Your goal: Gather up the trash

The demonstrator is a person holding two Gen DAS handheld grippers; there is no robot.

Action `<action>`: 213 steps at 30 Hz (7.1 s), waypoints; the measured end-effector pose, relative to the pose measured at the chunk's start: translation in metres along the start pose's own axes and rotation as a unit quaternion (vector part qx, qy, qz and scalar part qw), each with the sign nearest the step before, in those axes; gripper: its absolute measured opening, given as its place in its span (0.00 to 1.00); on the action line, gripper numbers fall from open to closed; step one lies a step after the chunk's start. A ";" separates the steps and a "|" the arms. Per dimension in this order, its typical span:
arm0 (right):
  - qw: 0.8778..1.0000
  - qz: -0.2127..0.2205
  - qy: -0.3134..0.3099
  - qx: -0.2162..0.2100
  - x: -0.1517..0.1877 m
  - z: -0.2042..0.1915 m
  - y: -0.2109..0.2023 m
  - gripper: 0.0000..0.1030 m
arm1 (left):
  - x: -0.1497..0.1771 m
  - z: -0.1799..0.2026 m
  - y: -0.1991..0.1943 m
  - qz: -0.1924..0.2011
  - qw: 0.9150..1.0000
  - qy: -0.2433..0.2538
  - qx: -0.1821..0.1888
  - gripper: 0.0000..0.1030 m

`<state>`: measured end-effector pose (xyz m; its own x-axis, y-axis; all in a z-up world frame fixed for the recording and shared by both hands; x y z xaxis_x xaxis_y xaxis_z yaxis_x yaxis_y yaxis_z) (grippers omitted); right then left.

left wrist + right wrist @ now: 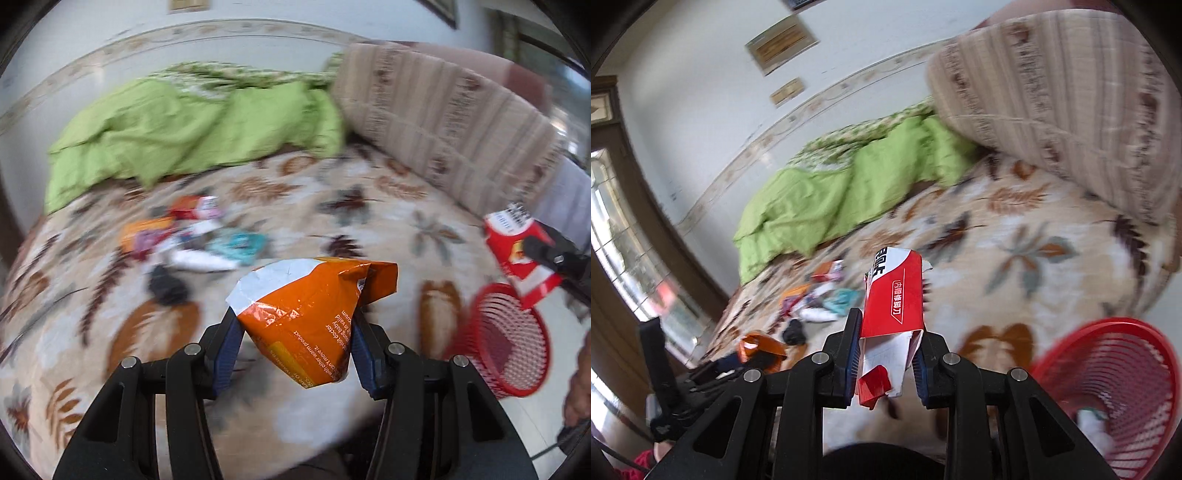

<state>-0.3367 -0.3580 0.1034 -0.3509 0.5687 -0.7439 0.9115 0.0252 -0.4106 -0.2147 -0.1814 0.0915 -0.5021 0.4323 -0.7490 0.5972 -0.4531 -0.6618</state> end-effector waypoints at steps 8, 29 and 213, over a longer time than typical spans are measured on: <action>0.992 0.012 0.054 0.117 0.008 0.097 -0.073 0.25 | -0.009 0.149 0.020 -0.082 0.977 0.061 0.190 0.51; 0.991 -0.019 0.044 0.125 0.005 0.105 -0.047 0.53 | -0.012 0.078 0.039 -0.100 0.984 -0.007 0.149 0.65; 0.985 -0.113 -0.126 -0.046 0.029 -0.148 0.288 0.36 | -0.003 -0.241 0.101 -0.005 0.952 -0.212 -0.223 0.35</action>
<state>-0.0523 -0.2124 0.0415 -0.5781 0.3188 -0.7511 0.8158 0.2085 -0.5394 -0.0024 -0.0406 0.0342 -0.6604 0.0390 -0.7499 0.7492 -0.0337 -0.6615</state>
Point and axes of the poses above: each gripper's, at about its wrist camera, not at the fingertips, and y roughly the way its jaws point, z to its right, x to its underside, the point moved 4 cm from there along y, roughly the way its jaws point, and after that the axes turned 5 degrees about -x, right-handed, at the moved point
